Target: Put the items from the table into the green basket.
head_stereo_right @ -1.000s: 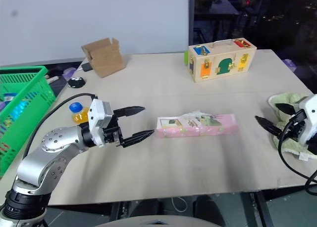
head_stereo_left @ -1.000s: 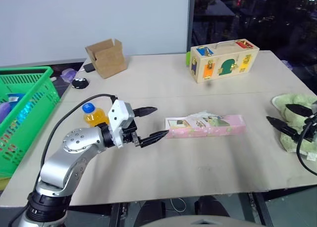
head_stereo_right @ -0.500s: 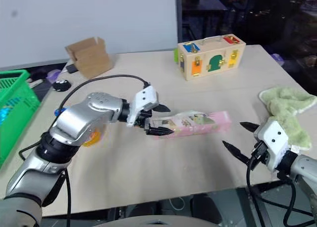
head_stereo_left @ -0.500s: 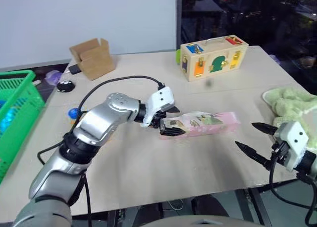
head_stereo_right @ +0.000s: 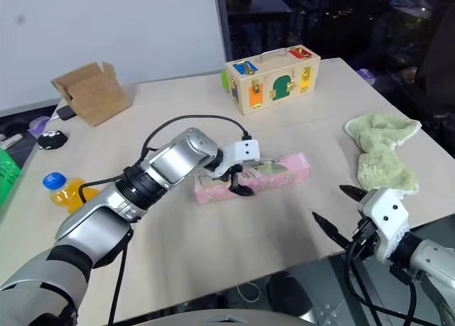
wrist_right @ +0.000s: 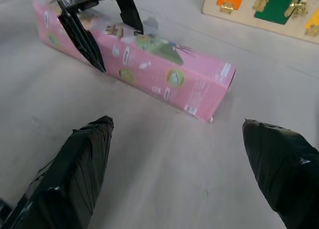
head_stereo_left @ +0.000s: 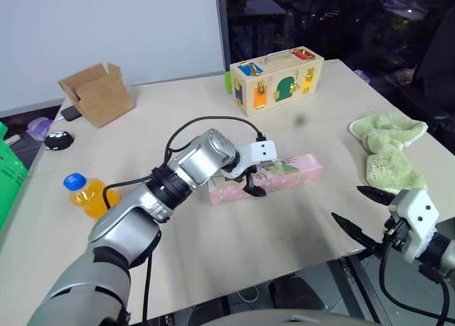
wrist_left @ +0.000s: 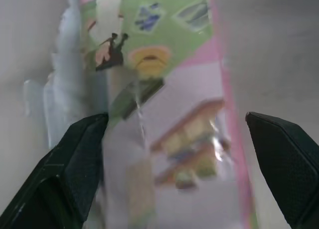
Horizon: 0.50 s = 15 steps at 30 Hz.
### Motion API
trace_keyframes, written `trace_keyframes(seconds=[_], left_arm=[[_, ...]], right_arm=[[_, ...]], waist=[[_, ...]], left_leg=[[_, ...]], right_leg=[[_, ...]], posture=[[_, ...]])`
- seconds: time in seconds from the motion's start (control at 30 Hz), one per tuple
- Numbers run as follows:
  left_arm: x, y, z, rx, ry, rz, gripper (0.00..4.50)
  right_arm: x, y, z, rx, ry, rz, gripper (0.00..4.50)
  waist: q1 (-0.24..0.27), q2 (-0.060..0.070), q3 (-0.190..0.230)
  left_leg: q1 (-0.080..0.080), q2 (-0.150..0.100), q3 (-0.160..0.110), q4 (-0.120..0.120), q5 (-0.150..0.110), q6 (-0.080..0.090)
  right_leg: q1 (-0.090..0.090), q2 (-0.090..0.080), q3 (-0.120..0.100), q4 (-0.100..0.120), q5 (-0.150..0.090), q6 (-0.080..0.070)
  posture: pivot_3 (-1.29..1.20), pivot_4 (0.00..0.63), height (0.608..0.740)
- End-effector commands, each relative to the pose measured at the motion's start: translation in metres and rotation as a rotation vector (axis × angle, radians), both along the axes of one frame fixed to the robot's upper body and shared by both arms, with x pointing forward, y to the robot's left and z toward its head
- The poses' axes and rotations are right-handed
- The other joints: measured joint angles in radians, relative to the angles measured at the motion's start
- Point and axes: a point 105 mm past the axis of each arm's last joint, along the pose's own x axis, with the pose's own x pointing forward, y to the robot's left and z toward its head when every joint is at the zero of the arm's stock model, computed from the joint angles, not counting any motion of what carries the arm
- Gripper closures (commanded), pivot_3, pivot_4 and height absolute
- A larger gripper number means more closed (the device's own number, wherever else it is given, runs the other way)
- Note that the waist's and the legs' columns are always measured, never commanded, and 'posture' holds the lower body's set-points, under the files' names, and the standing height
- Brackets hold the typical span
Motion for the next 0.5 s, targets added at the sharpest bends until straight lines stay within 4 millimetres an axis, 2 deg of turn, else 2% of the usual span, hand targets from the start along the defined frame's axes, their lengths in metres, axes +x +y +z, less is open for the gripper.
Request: trace_keyframes(seconds=[0.03, 0.17, 0.23, 0.33, 0.4, 0.5], left_arm=[[0.01, 0.0, 0.012, -0.005, -0.083, 0.018, 0.0], [0.0, 0.002, 0.062, -0.179, -0.123, 0.034, 0.0], [-0.001, 0.009, 0.075, -0.216, -0.15, 0.067, 0.0], [-0.001, 0.017, 0.076, -0.21, -0.177, 0.086, 0.0], [0.002, 0.02, 0.066, -0.191, -0.173, 0.102, 0.0], [-0.003, 0.015, 0.057, -0.236, -0.08, 0.106, 0.0]], right_arm=[[0.008, 0.011, 0.015, 0.016, -0.068, 0.063, 0.08], [0.035, 0.001, 0.022, -0.001, -0.102, 0.053, 0.08], [0.039, -0.003, 0.023, -0.007, -0.104, 0.052, 0.08], [0.042, -0.004, 0.023, -0.002, -0.104, 0.062, 0.08], [0.044, -0.003, 0.023, 0.005, -0.105, 0.066, 0.08], [0.044, -0.002, 0.021, 0.007, -0.099, 0.08, 0.08]], waist=[[-0.017, -0.002, 0.002], [-0.04, -0.007, 0.008], [-0.037, -0.007, 0.008], [-0.02, -0.005, 0.007], [-0.005, -0.005, 0.007], [0.014, -0.005, 0.007]], left_leg=[[0.0, 0.0, 0.0, 0.0, 0.0, 0.0], [0.0, 0.0, 0.001, 0.0, 0.0, 0.0], [0.0, -0.001, 0.001, 0.0, 0.0, 0.0], [0.0, 0.0, -0.003, -0.001, 0.0, 0.0], [0.0, 0.0, -0.004, -0.001, 0.0, 0.0], [-0.001, -0.001, -0.003, 0.0, 0.0, 0.0]], right_leg=[[0.0, 0.0, 0.0, 0.0, 0.0, 0.0], [0.0, -0.001, 0.001, 0.0, 0.001, 0.001], [0.0, -0.001, 0.001, 0.0, 0.001, 0.001], [0.0, -0.001, -0.001, 0.001, 0.001, 0.001], [0.0, -0.001, -0.002, 0.002, 0.001, 0.001], [0.0, -0.001, -0.002, 0.002, 0.001, 0.002]], posture=[[-0.38, 0.032, 0.74], [-0.33, 0.02, 0.74], [-0.31, 0.015, 0.74], [-0.27, 0.007, 0.74], [-0.27, 0.006, 0.74], [-0.26, 0.005, 0.74]])
